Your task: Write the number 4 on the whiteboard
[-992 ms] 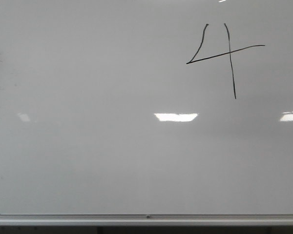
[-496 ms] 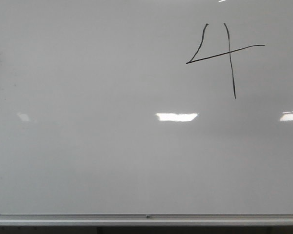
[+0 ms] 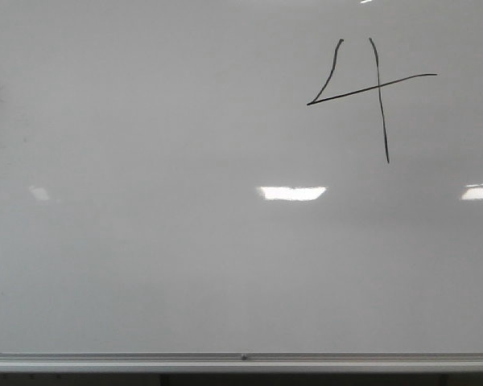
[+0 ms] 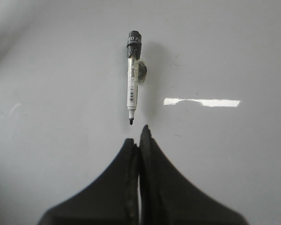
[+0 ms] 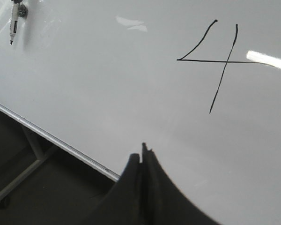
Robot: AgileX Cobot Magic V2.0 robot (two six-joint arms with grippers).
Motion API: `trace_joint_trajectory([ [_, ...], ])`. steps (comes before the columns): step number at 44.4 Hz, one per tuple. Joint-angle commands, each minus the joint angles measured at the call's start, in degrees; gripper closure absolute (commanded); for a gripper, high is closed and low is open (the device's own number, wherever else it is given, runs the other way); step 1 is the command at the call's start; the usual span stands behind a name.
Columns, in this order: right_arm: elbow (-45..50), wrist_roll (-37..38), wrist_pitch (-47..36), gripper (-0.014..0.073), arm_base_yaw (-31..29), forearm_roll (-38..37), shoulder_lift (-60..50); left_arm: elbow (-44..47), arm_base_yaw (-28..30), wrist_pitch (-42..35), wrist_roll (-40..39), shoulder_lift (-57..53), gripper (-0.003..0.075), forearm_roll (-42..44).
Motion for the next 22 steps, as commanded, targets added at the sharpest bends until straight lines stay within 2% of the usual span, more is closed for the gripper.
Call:
trace_joint_trajectory([
  [1,-0.9,-0.2,-3.9,0.0706,-0.4,0.8,0.4,0.3,0.2,-4.9,-0.7,-0.8,0.0741,-0.1],
  [7,0.8,-0.2,-8.4,0.0706,-0.6,-3.1,-0.7,0.3,0.2,-4.9,-0.7,-0.8,0.0741,-0.1],
  [15,6.3,0.4,-19.5,0.0706,-2.0,-7.0,-4.3,0.3,0.2,-4.9,-0.7,-0.8,0.0741,-0.1],
  [19,9.9,5.5,-24.2,0.0706,-4.4,-10.1,-6.6,0.3,0.2,-4.9,-0.7,-0.8,0.0741,-0.1],
  [22,12.2,12.6,-26.1,0.0706,-6.3,-14.2,-8.2,0.3,0.2,-4.9,-0.7,-0.8,0.0741,-0.1],
])
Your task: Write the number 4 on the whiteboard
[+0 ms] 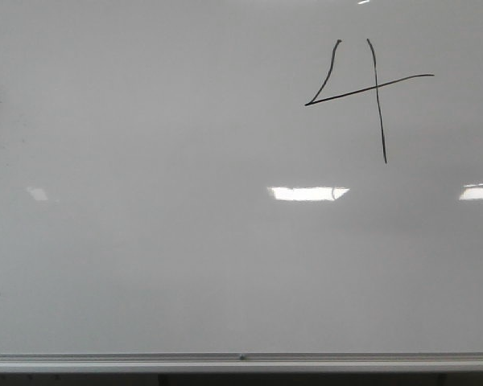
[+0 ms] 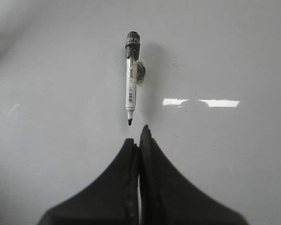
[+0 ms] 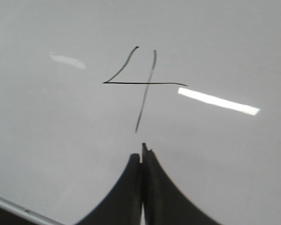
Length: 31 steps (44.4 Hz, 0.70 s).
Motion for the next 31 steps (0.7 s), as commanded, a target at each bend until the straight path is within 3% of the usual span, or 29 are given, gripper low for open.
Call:
trace_joint_trajectory([
  [1,1.5,9.1,-8.3,0.0706,-2.9,-6.3,-1.9,0.3,0.2,-4.9,-0.7,-0.8,0.0741,-0.1],
  [8,6.9,21.0,-10.3,0.0706,-5.0,-13.8,-5.2,0.3,0.2,-4.9,-0.7,-0.8,0.0741,-0.1],
  [23,17.2,21.3,-10.4,0.0706,-5.1,-15.2,-13.4,0.3,0.2,-4.9,-0.7,-0.8,0.0741,-0.1],
  [31,17.2,21.3,-6.4,0.0706,-5.1,-15.2,-15.3,0.3,0.2,-4.9,-0.7,-0.8,0.0741,-0.1],
])
